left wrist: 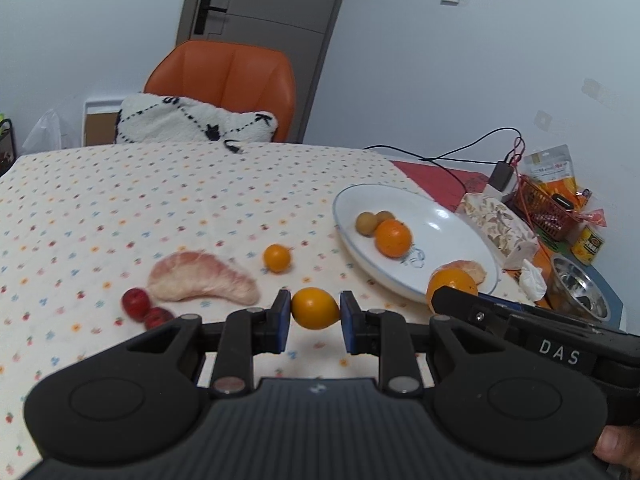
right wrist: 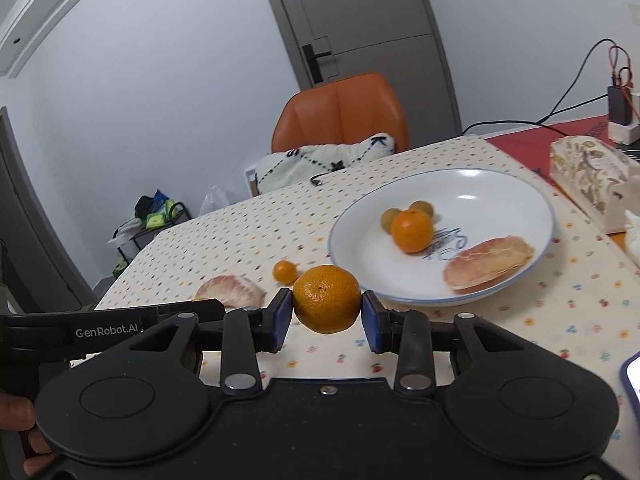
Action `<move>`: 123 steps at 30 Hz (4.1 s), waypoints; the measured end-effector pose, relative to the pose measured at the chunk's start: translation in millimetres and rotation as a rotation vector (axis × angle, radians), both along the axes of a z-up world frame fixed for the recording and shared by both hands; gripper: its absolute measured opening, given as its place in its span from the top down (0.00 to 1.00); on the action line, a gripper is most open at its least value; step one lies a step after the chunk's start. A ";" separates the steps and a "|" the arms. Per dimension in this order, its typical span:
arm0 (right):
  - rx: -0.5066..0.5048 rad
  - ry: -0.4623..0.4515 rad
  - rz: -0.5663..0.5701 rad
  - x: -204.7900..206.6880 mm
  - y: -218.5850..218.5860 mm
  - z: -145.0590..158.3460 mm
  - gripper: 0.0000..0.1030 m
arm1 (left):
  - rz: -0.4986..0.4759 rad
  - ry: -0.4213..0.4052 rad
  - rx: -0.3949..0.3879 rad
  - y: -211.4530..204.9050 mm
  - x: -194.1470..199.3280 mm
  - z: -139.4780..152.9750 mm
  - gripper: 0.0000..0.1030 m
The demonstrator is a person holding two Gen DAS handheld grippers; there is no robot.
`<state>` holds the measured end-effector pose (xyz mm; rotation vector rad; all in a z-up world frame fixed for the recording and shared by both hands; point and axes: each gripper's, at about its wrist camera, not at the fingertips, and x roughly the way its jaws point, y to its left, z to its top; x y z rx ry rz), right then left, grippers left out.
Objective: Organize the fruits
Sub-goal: 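Carry both oranges over the white bowl and open both grippers, then withdraw both grippers from the bowl toward the red plums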
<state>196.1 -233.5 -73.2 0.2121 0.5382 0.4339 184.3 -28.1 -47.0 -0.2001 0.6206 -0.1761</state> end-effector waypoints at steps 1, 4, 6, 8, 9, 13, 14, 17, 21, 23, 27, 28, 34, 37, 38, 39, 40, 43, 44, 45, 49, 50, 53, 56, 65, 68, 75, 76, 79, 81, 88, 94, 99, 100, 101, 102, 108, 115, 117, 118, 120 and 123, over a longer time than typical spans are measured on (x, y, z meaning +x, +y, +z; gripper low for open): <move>0.000 -0.001 -0.007 0.8 -2.9 0.6 0.65 | -0.005 -0.006 0.003 -3.6 1.4 1.4 0.76; 0.006 -0.004 -0.030 2.9 -11.8 1.7 0.65 | -0.010 -0.006 0.005 -12.0 8.0 1.4 0.76; 0.009 -0.007 -0.046 5.4 -17.8 1.8 0.65 | -0.016 -0.004 0.001 -16.0 12.8 0.8 0.76; 0.009 -0.010 -0.059 7.8 -22.2 2.0 0.65 | -0.021 -0.003 0.001 -19.9 17.2 0.7 0.76; 0.009 -0.011 -0.064 8.9 -24.2 2.1 0.65 | -0.024 -0.003 0.000 -21.5 19.4 0.9 0.76; 0.006 -0.015 -0.080 13.4 -29.4 2.3 0.65 | -0.034 -0.010 0.007 -28.7 26.6 2.2 0.76; 0.005 -0.015 -0.083 14.2 -30.4 2.0 0.65 | -0.037 -0.010 0.007 -30.2 28.6 2.4 0.76; 0.008 -0.012 -0.085 18.8 -31.8 1.2 0.65 | -0.041 -0.011 0.011 -33.6 33.8 2.8 0.76; 0.011 -0.010 -0.085 25.0 -32.0 0.2 0.65 | -0.044 -0.009 0.017 -36.7 40.7 1.7 0.76; 0.016 -0.006 -0.081 28.6 -31.4 -1.0 0.65 | -0.044 -0.004 0.018 -37.7 43.8 0.3 0.76; 0.019 -0.006 -0.080 34.4 -30.5 -5.1 0.59 | -0.051 0.001 0.026 -40.3 49.3 -1.3 0.76; 0.019 0.000 -0.080 35.2 -31.3 -6.0 0.57 | -0.053 0.002 0.028 -41.2 50.7 -1.4 0.76; 0.046 0.019 -0.097 30.2 -42.6 -11.0 0.53 | -0.075 0.004 0.043 -52.0 59.5 -1.9 0.76; 0.053 0.013 -0.096 26.4 -46.3 -10.9 0.53 | -0.086 0.003 0.047 -58.0 62.9 -1.6 0.76; 0.056 0.013 -0.097 25.4 -47.3 -10.2 0.53 | -0.090 0.001 0.049 -60.3 63.7 -1.2 0.76; 0.061 0.014 -0.097 25.0 -48.5 -9.5 0.53 | -0.093 -0.002 0.050 -62.4 64.3 -0.6 0.76; 0.064 0.013 -0.096 25.1 -49.3 -8.7 0.53 | -0.095 -0.006 0.051 -64.6 64.8 0.0 0.76; 0.066 0.010 -0.099 25.0 -51.6 -7.9 0.52 | -0.102 -0.013 0.051 -70.1 66.1 3.1 0.76; 0.069 0.011 -0.101 24.9 -52.7 -7.9 0.51 | -0.103 -0.017 0.048 -70.8 66.2 4.2 0.76; 0.072 0.013 -0.102 24.8 -53.7 -7.9 0.51 | -0.098 -0.025 0.048 -71.6 65.9 5.4 0.73; 0.076 0.011 -0.104 22.5 -55.3 -7.2 0.51 | -0.079 -0.038 0.054 -69.5 63.7 9.4 0.65; 0.076 0.011 -0.104 22.1 -55.0 -7.2 0.50 | -0.071 -0.042 0.054 -67.2 62.3 10.0 0.59; 0.075 0.014 -0.102 21.1 -54.1 -7.6 0.48 | -0.042 -0.048 0.057 -58.1 58.3 11.6 0.43; 0.075 0.012 -0.100 19.5 -52.7 -7.0 0.48 | -0.020 -0.054 0.060 -47.4 53.1 12.3 0.31; 0.072 0.001 -0.101 13.7 -45.1 -3.4 0.37 | 0.064 -0.071 0.090 -14.8 33.5 10.7 0.13; 0.071 -0.004 -0.096 11.3 -40.8 -1.7 0.34 | 0.076 -0.070 0.084 -3.8 27.6 10.8 0.09; 0.062 -0.025 -0.092 3.8 -30.5 3.7 0.19 | 0.123 -0.091 0.092 17.5 13.6 16.6 0.07; 0.062 -0.030 -0.089 2.8 -29.1 4.9 0.15 | 0.125 -0.094 0.087 20.3 11.7 17.2 0.07; 0.055 -0.059 -0.093 -1.1 -25.1 8.6 0.00 | 0.131 -0.098 0.083 27.7 7.3 18.4 0.07; 0.053 -0.066 -0.094 -2.4 -22.6 10.8 0.00 | 0.149 -0.104 0.087 32.9 4.1 19.3 0.06; 0.043 -0.065 -0.084 -5.6 -11.0 13.9 0.00 | 0.166 -0.096 0.067 53.4 -4.6 20.9 0.06; 0.035 -0.061 -0.064 -9.0 1.5 14.9 0.00 | 0.160 -0.094 0.091 64.4 -11.0 20.1 0.06; 0.030 -0.060 -0.053 -10.0 9.8 15.1 0.00 | 0.158 -0.077 0.062 74.2 -13.4 16.9 0.06; 0.029 -0.058 -0.049 -10.1 11.3 15.0 0.00 | 0.160 -0.073 0.059 76.5 -13.7 16.3 0.06; 0.030 -0.056 -0.045 -10.2 12.8 15.0 0.00 | 0.162 -0.070 0.061 78.0 -13.6 15.7 0.06; 0.031 -0.054 -0.040 -10.4 14.3 14.9 0.00 | 0.160 -0.070 0.067 78.6 -13.8 15.4 0.06; 0.024 -0.039 -0.014 -10.4 26.1 12.5 0.00 | 0.177 -0.066 0.061 88.8 -16.8 13.1 0.06; 0.043 -0.001 0.068 -9.3 44.8 7.3 0.00 | 0.192 -0.048 0.043 105.4 -17.2 6.6 0.06; 0.035 0.001 0.085 -8.9 52.0 6.1 0.00 | 0.200 -0.043 0.039 110.1 -17.1 3.4 0.07; 0.029 0.000 0.092 -8.9 56.0 6.0 0.00 | 0.202 -0.041 0.034 112.7 -17.1 1.6 0.07; 0.021 0.000 0.107 -8.5 63.2 5.6 0.00 | 0.200 -0.030 0.017 117.1 -16.1 -1.8 0.09; 0.018 0.006 0.136 -7.5 74.4 4.8 0.03 | 0.201 -0.028 0.006 122.2 -17.0 -5.9 0.09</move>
